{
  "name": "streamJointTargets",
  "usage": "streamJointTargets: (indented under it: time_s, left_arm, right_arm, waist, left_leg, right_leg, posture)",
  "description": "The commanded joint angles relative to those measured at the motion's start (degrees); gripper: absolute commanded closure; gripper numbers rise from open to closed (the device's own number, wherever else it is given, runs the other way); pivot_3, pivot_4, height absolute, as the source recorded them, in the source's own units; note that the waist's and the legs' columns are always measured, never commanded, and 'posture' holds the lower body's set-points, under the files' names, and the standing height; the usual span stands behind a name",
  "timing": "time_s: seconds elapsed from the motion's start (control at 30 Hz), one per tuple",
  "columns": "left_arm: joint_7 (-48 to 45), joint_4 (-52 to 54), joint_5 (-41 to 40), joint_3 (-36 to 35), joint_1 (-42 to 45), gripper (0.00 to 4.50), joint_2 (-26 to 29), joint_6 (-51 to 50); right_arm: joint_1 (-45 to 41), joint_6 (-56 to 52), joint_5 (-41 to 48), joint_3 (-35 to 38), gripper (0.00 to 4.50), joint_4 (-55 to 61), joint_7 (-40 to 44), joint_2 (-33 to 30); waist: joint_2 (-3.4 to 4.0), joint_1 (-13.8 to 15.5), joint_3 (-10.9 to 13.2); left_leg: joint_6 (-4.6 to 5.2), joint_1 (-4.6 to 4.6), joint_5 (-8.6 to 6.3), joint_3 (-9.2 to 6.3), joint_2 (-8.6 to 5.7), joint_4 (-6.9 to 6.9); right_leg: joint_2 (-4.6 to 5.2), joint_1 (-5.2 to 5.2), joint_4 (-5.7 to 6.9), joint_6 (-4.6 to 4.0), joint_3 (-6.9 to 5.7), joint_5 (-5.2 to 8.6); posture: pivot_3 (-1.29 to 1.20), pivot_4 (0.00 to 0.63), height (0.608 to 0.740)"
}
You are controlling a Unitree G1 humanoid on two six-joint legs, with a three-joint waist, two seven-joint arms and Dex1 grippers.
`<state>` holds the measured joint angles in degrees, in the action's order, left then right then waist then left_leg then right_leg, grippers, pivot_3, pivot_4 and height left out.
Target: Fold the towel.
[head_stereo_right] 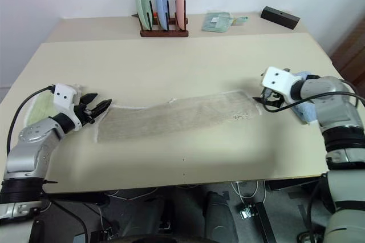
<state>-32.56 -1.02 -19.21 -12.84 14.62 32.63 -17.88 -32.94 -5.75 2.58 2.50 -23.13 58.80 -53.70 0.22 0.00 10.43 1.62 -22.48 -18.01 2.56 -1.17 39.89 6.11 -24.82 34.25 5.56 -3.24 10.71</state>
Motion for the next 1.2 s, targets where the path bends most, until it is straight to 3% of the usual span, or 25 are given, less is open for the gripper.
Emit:
streamJointTargets:
  time_s: [0.03,0.17,0.27,0.4,0.7,0.97,1.07,1.2]
  left_arm:
    - [-1.9,7.5,-0.7,2.3,1.3,1.52,-1.0,2.5]
    - [-8.8,12.8,-2.6,8.5,1.7,1.52,-1.7,1.9]
    - [-11.8,13.6,-2.8,12.3,3.0,1.52,-2.5,1.6]
    - [-14.0,12.6,-3.0,15.9,5.6,1.52,-4.9,1.4]
    - [-20.4,14.0,-5.4,21.8,6.8,1.52,-8.4,-0.1]
    - [-20.5,15.2,-5.5,22.5,5.3,1.52,-9.0,-1.2]
    - [-20.0,15.8,-5.1,22.6,4.9,1.52,-9.0,-1.4]
    - [-19.1,16.5,-5.2,21.9,4.4,1.52,-8.6,-1.8]
  right_arm:
    - [9.7,-19.8,15.3,10.8,0.09,17.4,4.2,-1.6]
    - [21.9,-33.7,25.3,19.0,0.09,31.3,2.2,0.0]
    - [25.3,-44.8,34.4,24.2,0.09,37.5,-2.9,4.3]
    - [28.4,-53.9,37.5,24.7,0.09,41.3,-11.9,9.4]
    - [17.9,-71.5,40.9,34.9,0.09,37.3,-39.5,28.0]
    - [6.8,-75.3,40.8,44.0,0.09,31.2,-53.0,37.6]
    - [4.4,-73.7,39.7,44.4,0.93,28.7,-56.6,39.6]
    - [3.5,-73.3,40.2,46.0,2.93,27.6,-58.7,39.9]
  waist:
    - [-0.01,0.7,0.0]
    - [0.03,0.9,0.0]
    - [0.04,0.6,0.0]
    - [0.01,0.8,-0.1]
    - [0.02,0.7,-0.1]
    - [0.05,0.6,-0.1]
    - [0.05,0.6,-0.1]
    - [0.06,0.7,-0.1]
  left_leg:
    - [0.00,0.01,0.00,0.00,0.00,0.01]
    - [0.10,0.07,-0.08,-0.02,-0.06,0.04]
    - [0.43,0.09,-0.27,-0.03,-0.06,0.07]
    - [0.45,0.08,-0.27,-0.05,-0.06,0.07]
    - [0.53,0.04,-0.28,0.01,-0.14,0.13]
    - [0.56,0.03,-0.29,0.02,-0.09,0.12]
    - [0.56,0.04,-0.29,0.02,-0.06,0.12]
    - [0.57,0.03,-0.29,0.02,-0.07,0.12]
  right_leg:
    - [0.09,0.01,0.00,0.00,0.00,-0.01]
    - [0.28,0.10,0.00,-0.03,-0.01,-0.02]
    - [0.29,0.11,0.00,-0.07,0.01,-0.03]
    - [0.25,0.09,0.01,-0.08,-0.01,-0.03]
    - [0.06,0.07,0.01,-0.09,0.00,-0.02]
    - [-0.11,0.08,0.01,-0.08,0.02,-0.02]
    - [-0.17,0.09,0.03,-0.06,0.02,-0.02]
    - [-0.19,0.09,0.03,-0.06,0.03,-0.02]
  posture:
    - [0.00,0.150,0.737]
    - [0.00,0.150,0.737]
    - [0.00,0.150,0.737]
    - [0.00,0.150,0.737]
    - [0.00,0.150,0.737]
    - [0.00,0.150,0.737]
    - [0.00,0.150,0.737]
    - [0.00,0.150,0.737]
